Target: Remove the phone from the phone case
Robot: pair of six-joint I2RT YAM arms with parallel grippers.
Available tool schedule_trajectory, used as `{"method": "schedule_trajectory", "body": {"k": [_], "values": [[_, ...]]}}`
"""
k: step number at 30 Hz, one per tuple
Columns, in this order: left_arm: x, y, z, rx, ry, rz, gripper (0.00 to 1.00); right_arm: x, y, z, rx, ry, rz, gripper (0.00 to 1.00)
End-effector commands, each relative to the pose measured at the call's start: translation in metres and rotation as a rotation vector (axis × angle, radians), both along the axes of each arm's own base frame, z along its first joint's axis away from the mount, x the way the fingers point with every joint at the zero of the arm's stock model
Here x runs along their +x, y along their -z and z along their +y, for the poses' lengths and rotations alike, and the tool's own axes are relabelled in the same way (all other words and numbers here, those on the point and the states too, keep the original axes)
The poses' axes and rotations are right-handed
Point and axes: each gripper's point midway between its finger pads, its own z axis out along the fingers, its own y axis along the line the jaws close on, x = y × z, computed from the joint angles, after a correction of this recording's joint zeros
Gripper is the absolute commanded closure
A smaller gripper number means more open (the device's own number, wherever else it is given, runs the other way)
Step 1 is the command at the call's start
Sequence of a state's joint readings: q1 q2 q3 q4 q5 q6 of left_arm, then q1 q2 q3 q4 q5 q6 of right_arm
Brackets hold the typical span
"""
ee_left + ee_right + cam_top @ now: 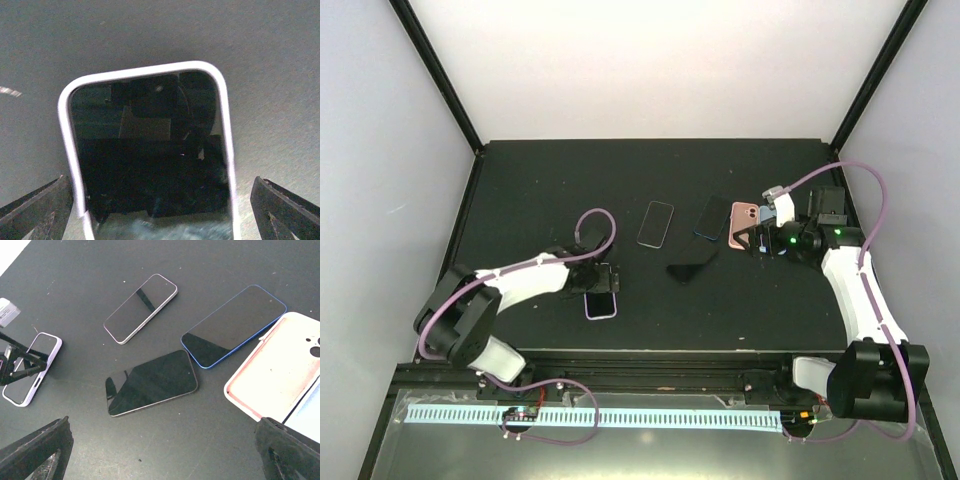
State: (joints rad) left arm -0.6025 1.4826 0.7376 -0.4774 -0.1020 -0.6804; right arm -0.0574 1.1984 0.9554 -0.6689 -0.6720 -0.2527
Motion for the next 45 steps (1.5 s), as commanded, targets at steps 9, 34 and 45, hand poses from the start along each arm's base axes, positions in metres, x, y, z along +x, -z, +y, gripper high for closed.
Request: {"method": "schedule_trajectory", "body": {"k": [9,34,45], "values": [[0.018,0.012,-0.012,0.055,-0.010,0.120,0.01,0.005,0.006,0.000,-0.018,-0.016,0.026,0.00],[0.004,0.018,-0.022,0.154,0.234,0.181,0.47,0.004,0.010,0.000,-0.022,-0.021,0.051,0.00],[0.019,-0.135,-0.110,-0.123,0.390,-0.230,0.53,-0.013,-0.043,0.005,-0.037,-0.072,-0.165,0.00]]}}
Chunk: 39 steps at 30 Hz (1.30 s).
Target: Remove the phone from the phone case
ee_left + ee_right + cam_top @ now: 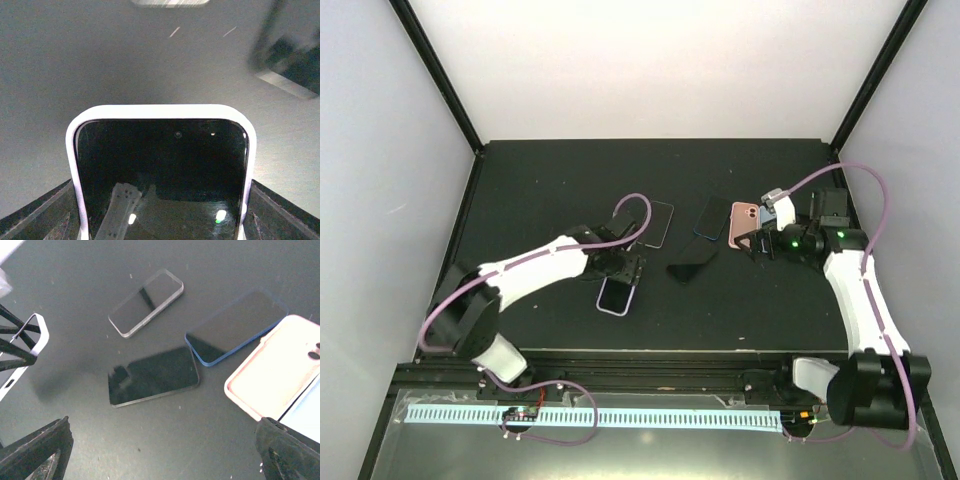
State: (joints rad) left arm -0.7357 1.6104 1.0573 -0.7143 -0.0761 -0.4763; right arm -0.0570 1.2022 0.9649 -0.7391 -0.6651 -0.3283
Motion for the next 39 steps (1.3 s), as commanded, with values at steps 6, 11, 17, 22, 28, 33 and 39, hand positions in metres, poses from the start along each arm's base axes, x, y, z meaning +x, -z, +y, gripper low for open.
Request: {"method": "schedule_trajectory", "body": {"k": [6,11,17,22,28,33,39], "values": [[0.005,-0.198,-0.069,-0.572,0.004,-0.551,0.54,-0.029,-0.082,0.040,0.189,-0.154,-0.210,0.01],[0.001,-0.234,-0.061,-0.758,-0.180,-0.729,0.52,-0.027,-0.101,0.062,0.124,-0.159,-0.238,0.13],[-0.001,-0.234,-0.053,-0.817,-0.353,-0.796,0.50,-0.042,-0.113,0.093,0.078,-0.225,-0.350,0.20],[-0.004,-0.234,-0.051,-0.872,-0.406,-0.824,0.50,-0.049,-0.089,0.122,0.042,-0.289,-0.275,0.25],[-0.006,-0.235,-0.045,-0.831,-0.484,-0.856,0.51,-0.069,-0.063,0.161,0.012,-0.394,-0.166,0.36],[-0.007,-0.233,-0.046,-0.812,-0.499,-0.862,0.51,-0.089,-0.062,0.185,0.058,-0.479,-0.161,0.39],[-0.010,-0.237,-0.048,-0.817,-0.501,-0.879,0.50,-0.091,-0.054,0.196,0.059,-0.489,-0.127,0.59]]}}
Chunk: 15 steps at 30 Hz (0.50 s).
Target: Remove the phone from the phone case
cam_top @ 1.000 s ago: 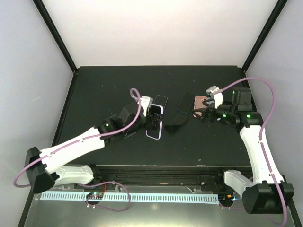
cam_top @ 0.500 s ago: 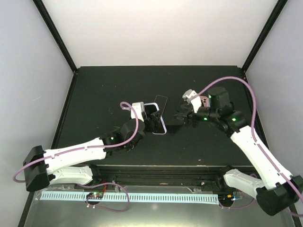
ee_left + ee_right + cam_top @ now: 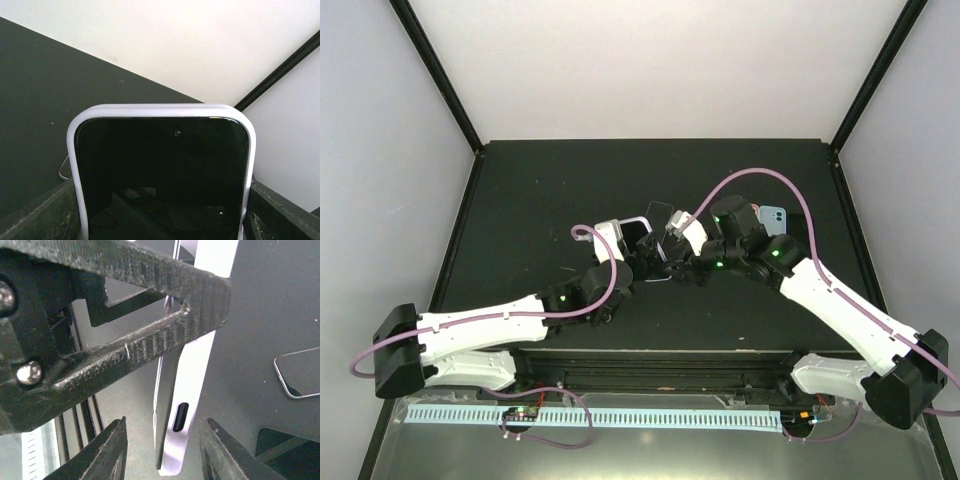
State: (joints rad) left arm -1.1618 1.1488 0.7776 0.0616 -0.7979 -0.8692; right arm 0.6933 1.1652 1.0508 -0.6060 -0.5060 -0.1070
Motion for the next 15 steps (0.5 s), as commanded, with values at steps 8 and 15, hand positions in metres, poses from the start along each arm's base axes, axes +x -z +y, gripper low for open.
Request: {"method": "schedule_trajectory", "body": {"k": [8,15], "values": [[0.0014,-0.0405,-0.0013,-0.125,-0.058,-0.066,0.49,0.0092,-0.0009,0.0090,0.019,0.037,0.011,0.70],[0.0021,-0.0398,-0.0012,-0.119,-0.063,-0.068,0.47,0.0092,0.0047,0.0112,0.010,0.030,0.038,0.80]]}}
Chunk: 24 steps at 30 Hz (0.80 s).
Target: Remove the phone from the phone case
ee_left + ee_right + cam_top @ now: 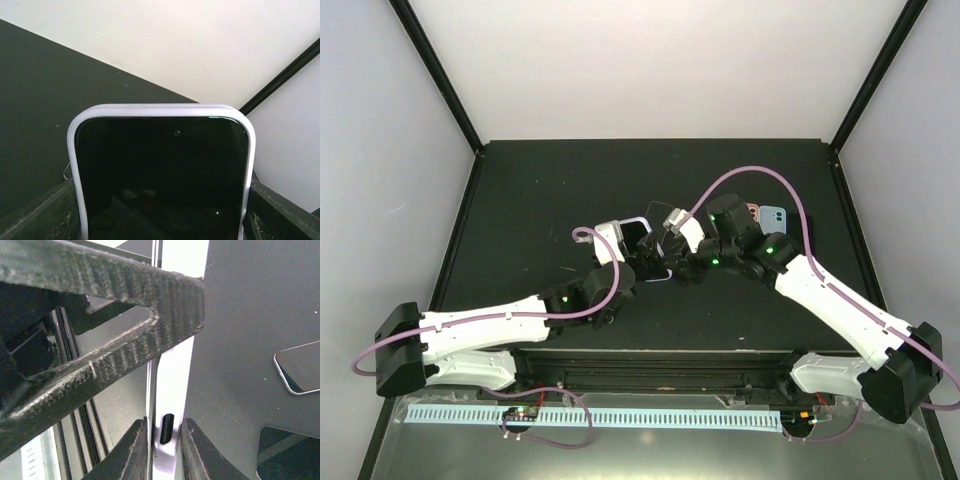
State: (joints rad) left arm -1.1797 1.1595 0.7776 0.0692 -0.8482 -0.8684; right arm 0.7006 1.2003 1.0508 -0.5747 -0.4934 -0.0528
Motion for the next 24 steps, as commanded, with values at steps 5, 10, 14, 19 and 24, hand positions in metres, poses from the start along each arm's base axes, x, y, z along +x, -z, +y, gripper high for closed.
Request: {"method": "schedule_trajectory", "body": {"k": [5,10,14,19,24], "values": [[0.003,-0.039,-0.003,-0.129,-0.037,-0.055,0.47,0.002,0.005,0.009,-0.005,-0.016,0.030,0.78],[0.004,-0.041,-0.002,-0.131,-0.038,-0.058,0.46,0.004,0.006,0.011,-0.011,-0.011,0.052,0.91],[0.005,-0.037,0.004,-0.120,-0.072,-0.053,0.34,0.003,-0.001,0.011,0.003,-0.008,0.046,0.99],[0.017,-0.018,0.022,-0.111,-0.128,0.025,0.01,0.015,-0.001,-0.002,-0.035,0.073,0.021,0.99],[0.032,-0.025,0.011,-0.035,0.193,0.000,0.01,0.023,-0.003,-0.023,-0.024,0.113,0.027,0.99]]}}
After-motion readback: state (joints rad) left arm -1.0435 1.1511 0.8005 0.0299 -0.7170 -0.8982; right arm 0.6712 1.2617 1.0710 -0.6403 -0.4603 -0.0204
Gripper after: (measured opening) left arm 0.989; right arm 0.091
